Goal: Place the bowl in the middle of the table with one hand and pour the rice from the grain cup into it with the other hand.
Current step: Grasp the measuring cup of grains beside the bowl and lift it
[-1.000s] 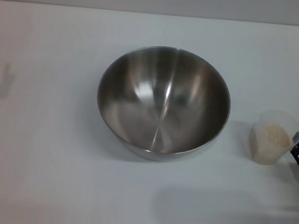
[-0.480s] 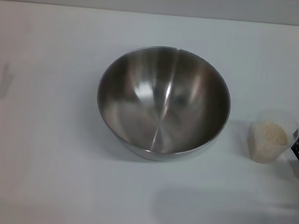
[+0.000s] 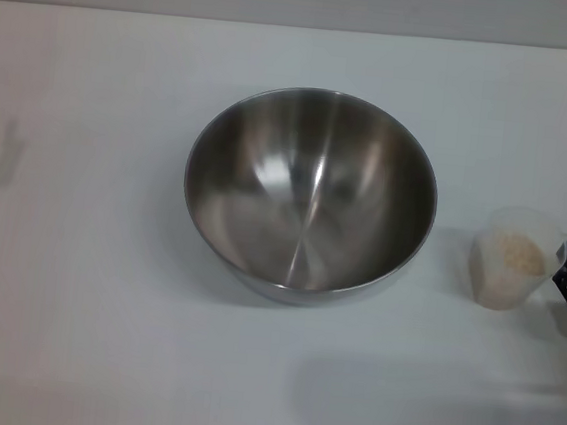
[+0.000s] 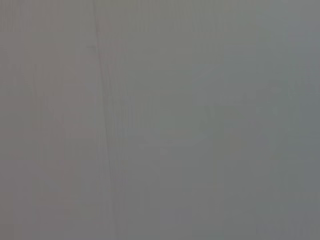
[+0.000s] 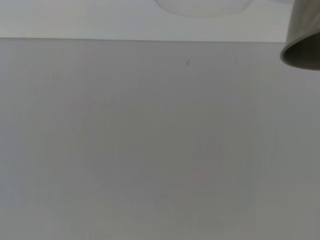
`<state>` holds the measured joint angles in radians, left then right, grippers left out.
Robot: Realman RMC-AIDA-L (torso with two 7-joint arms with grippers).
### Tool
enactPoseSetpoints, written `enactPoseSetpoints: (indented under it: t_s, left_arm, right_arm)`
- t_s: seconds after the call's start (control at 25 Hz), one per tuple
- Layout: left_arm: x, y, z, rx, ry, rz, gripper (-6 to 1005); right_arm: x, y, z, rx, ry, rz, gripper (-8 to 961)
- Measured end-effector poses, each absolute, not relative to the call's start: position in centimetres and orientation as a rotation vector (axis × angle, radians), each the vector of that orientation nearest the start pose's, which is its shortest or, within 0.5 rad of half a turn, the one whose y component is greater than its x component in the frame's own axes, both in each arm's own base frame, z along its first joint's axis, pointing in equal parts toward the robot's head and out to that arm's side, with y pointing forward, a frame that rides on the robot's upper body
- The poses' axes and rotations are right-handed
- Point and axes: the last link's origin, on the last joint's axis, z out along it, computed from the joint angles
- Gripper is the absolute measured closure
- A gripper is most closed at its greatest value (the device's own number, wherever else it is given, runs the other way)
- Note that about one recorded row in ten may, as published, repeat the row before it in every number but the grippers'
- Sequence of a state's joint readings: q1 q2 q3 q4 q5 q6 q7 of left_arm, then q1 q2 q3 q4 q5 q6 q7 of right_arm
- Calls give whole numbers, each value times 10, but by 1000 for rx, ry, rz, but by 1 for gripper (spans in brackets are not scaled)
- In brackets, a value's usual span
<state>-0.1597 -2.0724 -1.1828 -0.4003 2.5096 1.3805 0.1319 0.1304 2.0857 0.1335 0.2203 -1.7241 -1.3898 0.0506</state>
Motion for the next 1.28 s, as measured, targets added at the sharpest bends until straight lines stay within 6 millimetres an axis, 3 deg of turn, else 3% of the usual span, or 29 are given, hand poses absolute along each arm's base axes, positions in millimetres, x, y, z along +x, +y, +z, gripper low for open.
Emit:
enactPoseSetpoints:
  t_s: [0.32, 0.96, 1.28]
  left_arm:
    - [-341, 270, 36, -1295, -281, -637, 153]
    - [-346, 266, 33, -1310, -287, -615, 153]
    - [-348, 264, 32, -1317, -293, -603, 153]
  right_arm:
    - [371, 200, -40, -1581, 631, 602, 142]
    - [368, 204, -41, -1586, 625, 614, 559]
    - [366, 205, -41, -1587, 614, 626, 933]
